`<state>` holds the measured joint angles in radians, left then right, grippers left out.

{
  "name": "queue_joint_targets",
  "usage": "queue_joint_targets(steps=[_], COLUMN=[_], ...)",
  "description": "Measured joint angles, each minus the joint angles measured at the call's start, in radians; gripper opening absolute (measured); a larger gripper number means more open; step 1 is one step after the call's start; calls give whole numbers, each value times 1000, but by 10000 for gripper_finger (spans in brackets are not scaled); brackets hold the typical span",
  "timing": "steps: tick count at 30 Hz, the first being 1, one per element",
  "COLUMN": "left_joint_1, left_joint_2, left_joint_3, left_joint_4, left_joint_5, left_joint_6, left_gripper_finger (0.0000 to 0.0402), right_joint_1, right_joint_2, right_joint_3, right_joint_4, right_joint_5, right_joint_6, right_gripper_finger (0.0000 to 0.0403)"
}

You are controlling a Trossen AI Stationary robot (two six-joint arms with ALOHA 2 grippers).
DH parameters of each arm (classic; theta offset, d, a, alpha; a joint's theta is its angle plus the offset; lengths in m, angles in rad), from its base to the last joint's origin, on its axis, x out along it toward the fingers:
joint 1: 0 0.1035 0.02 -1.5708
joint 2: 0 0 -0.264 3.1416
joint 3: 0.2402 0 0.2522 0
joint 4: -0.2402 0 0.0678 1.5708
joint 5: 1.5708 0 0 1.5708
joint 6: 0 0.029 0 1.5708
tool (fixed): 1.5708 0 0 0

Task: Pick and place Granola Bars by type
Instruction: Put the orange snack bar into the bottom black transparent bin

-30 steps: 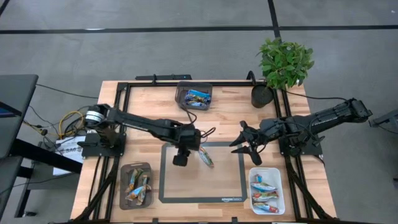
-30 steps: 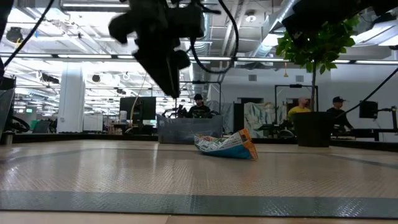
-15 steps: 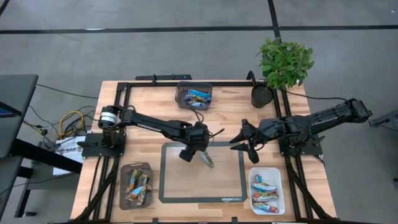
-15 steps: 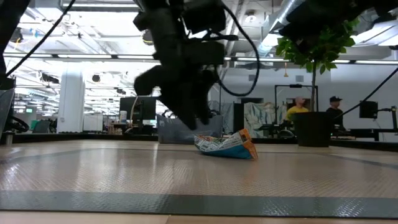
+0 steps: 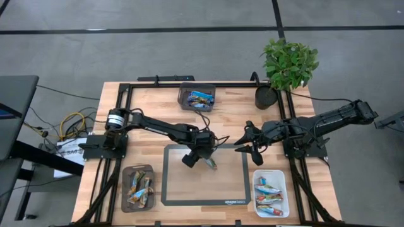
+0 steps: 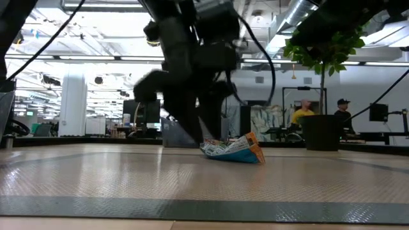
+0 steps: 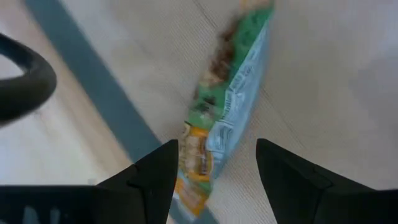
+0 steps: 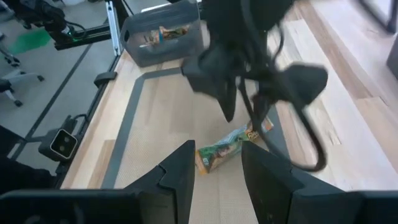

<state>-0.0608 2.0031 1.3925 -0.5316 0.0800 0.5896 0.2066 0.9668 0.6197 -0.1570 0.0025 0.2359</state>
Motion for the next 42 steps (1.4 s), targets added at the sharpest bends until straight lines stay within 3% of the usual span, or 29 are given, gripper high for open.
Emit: queue_joint_targets(steps=[5,12,20,24,31,38,42], left_joint_1=[-7,-5,-4,-1,37,56,18], left_joint_2=[50,61,61,61,30,-119,-226], left_joint_3=[0,3,6,62,211,223,223], left_joint_4=[30,35,-7,-120,-308,-606,-716], left_joint_5=[-90,-96,-33,-19,-7,104,118], left_joint_6=[24,-7,-127,-226,-438,-639,-782], left_gripper_finger=[208,195,75,35,45,29,33], right_joint_1=[0,0,0,-1,-2,-16,-28], right_joint_2=[0,0,0,0,0,0,0], right_joint_3=[0,0,0,0,0,0,0], right_joint_4=[-4,-11,-14,-14,-5,0,-1], right_joint_5=[0,0,0,-1,-2,-2,-3], right_joint_6=[0,0,0,-8,-56,-109,-133], right_gripper_finger=[122,122,122,122,122,122,122])
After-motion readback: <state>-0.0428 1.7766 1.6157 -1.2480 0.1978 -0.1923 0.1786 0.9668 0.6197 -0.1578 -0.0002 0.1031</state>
